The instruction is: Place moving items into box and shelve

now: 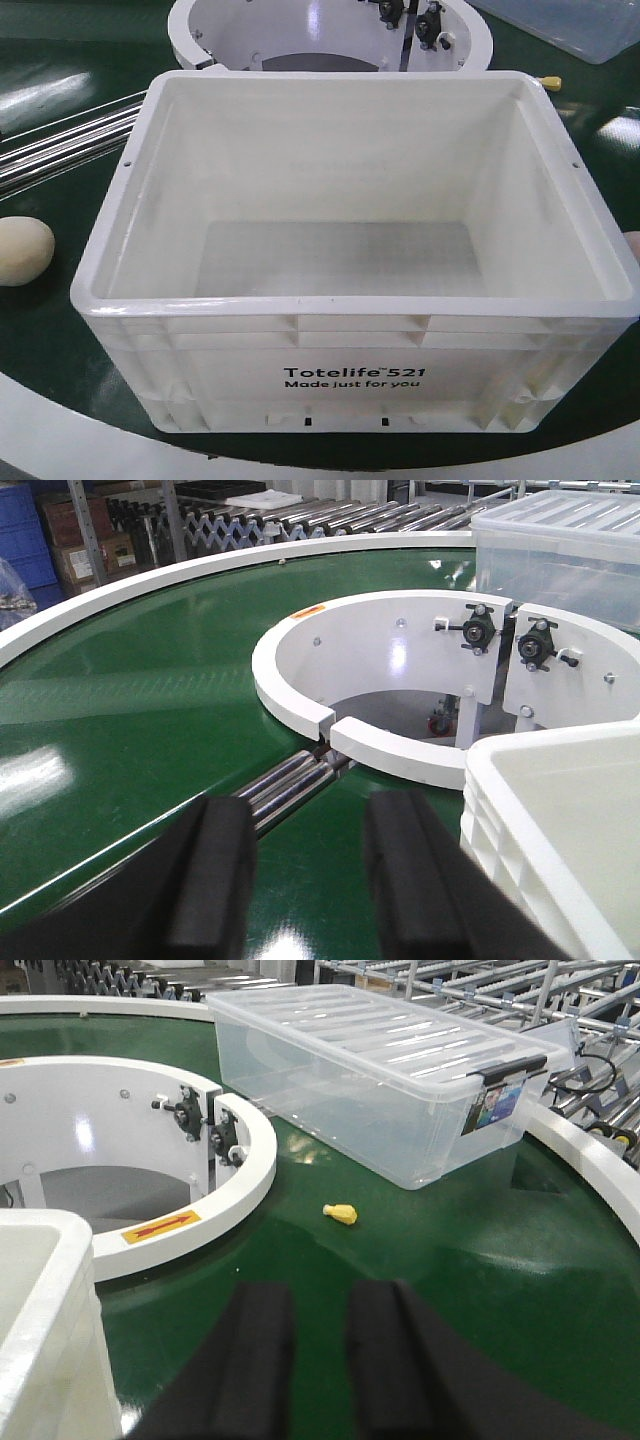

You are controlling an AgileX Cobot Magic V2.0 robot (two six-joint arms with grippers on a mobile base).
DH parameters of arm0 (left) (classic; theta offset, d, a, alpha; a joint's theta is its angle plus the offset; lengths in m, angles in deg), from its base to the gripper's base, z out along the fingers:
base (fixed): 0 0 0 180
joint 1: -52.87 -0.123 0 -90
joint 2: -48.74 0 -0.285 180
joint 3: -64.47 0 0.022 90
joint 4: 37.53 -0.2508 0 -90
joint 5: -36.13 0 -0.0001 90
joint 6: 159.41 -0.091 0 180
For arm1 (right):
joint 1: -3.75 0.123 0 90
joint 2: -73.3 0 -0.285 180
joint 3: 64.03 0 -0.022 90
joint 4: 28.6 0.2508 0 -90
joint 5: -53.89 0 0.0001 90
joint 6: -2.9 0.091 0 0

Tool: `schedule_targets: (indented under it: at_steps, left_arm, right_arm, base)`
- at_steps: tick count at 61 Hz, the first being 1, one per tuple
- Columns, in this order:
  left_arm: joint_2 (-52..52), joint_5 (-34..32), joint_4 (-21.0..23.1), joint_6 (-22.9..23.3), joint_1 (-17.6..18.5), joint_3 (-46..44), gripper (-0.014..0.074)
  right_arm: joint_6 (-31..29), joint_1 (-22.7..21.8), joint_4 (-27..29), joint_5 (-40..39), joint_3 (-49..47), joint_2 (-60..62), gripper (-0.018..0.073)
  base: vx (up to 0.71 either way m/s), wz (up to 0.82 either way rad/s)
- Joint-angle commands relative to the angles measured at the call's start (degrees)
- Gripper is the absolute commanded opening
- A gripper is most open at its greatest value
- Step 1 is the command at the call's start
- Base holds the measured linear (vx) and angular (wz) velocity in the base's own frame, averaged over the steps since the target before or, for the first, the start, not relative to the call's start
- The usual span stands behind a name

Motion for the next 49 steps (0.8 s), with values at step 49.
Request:
schedule_targets:
  at_steps: [49]
  left_arm:
    - [-14.0,13.87,-21.97,18.91,-12.14,-18.77,0.0464]
  right_arm:
    - [17.73,-0.37,-21.72,28.43,-34.81,-26.33,0.0512]
  base:
    - [0.0,0.0]
